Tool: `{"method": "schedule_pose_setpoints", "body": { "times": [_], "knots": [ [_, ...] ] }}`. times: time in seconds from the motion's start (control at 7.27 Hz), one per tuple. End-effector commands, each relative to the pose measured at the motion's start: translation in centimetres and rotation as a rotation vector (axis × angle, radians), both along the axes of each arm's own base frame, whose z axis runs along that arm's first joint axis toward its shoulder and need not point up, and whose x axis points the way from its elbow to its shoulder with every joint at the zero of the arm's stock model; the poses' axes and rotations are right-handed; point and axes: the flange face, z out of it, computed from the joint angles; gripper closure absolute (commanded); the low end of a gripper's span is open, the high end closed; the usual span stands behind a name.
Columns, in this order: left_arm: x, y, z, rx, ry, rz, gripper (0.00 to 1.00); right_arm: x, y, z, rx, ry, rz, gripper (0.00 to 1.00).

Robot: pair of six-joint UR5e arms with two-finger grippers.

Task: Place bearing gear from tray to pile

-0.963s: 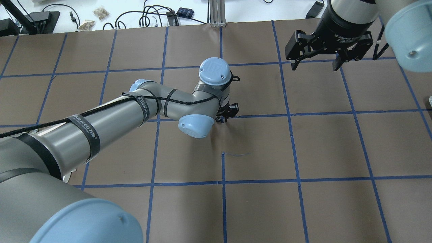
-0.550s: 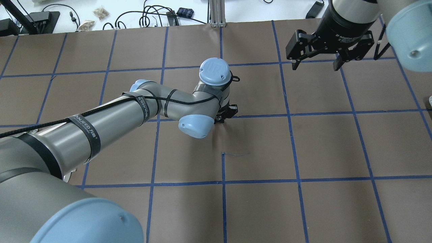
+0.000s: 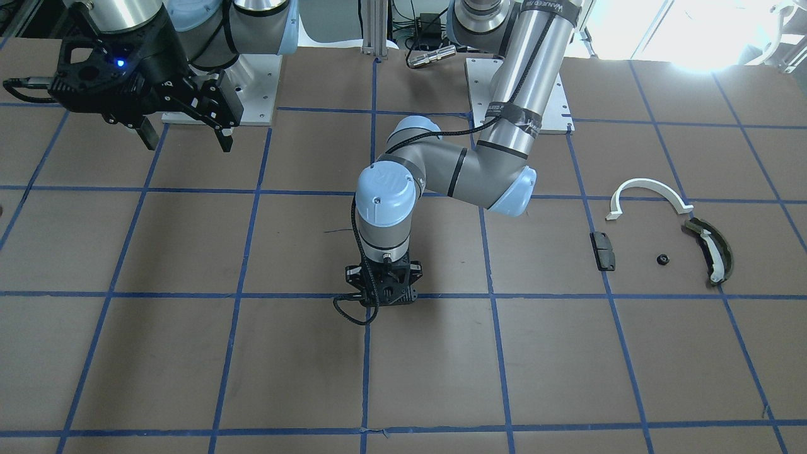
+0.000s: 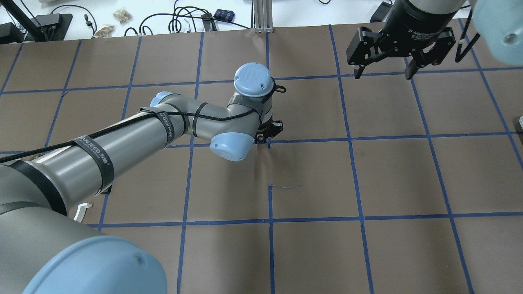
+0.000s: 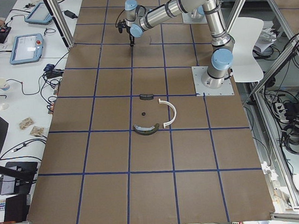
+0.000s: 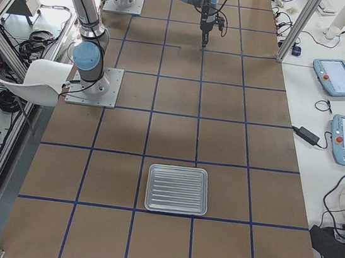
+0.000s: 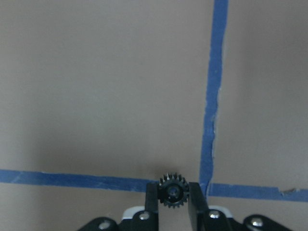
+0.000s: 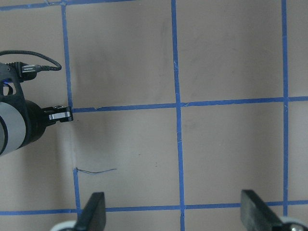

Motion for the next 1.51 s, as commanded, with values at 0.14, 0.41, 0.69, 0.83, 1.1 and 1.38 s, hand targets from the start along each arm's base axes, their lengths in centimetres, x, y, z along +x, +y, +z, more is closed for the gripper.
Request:
{"method": "schedule_pose_setpoints", "body": {
  "times": [0.14,0.41,0.69,0.83,1.1,1.38],
  "knots": [
    [15.1,-3.5,5.5,0.082,-0.033,-0.044,0.92,0.1,0.0,0.2,-0.001,0.002,0.001,0.0],
    [28.2,-3.2,6.1,0.171,-0.101,-0.132,0.95,0.1,0.1,-0.1,0.002,-0.006,0.003,0.0],
    [39.0,0.4,4.3,0.196,-0.084,-0.201,1.0,0.3,0.1,-1.3,0.027,0.001,0.006,0.0],
    [43.0,2.1,3.6,0.21,-0.066,-0.228,1.0,0.3,0.2,-1.2,0.024,-0.004,0.003,0.0],
    [48.7,4.7,2.6,0.216,-0.046,-0.226,1.0,0.4,0.0,-1.5,0.027,-0.002,0.005,0.0],
    [54.2,8.2,0.9,0.24,-0.008,-0.177,1.0,0.5,0.0,-1.5,0.025,-0.002,0.008,0.0]
  ]
}}
